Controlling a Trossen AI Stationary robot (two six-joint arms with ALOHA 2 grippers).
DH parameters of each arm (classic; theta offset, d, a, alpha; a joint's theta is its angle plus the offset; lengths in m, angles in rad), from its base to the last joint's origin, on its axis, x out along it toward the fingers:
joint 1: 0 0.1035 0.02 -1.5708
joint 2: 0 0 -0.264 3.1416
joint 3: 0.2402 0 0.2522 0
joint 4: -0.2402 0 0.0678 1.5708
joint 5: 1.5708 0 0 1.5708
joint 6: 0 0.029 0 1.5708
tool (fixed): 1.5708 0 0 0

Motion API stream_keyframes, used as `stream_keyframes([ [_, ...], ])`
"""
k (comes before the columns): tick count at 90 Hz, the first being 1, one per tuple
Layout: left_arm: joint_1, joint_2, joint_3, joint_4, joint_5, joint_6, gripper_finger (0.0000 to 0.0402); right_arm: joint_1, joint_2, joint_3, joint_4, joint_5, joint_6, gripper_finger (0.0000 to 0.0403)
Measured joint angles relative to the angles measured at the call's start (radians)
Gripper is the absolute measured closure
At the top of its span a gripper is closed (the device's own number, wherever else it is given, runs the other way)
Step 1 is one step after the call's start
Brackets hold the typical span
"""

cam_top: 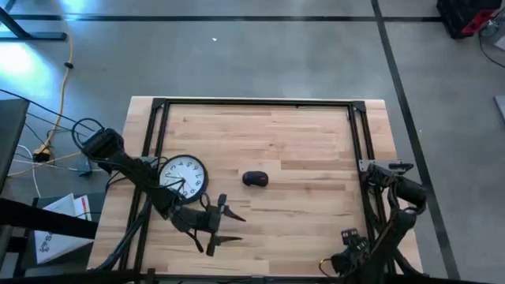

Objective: Insert battery
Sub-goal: Open the black remote battery compartment

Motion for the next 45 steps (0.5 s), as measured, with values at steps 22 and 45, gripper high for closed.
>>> stream_keyframes([
  [22,0.0,0.0,0.0,-0.037,-0.001,0.0,0.0168,-0.005,-0.004,-0.043,0.096,0.005,-0.106,0.0089],
  [45,0.0,-0.003,0.0,-0.059,-0.018,0.018,0.0168,-0.03,-0.007,-0.061,0.126,-0.012,-0.193,0.0127],
])
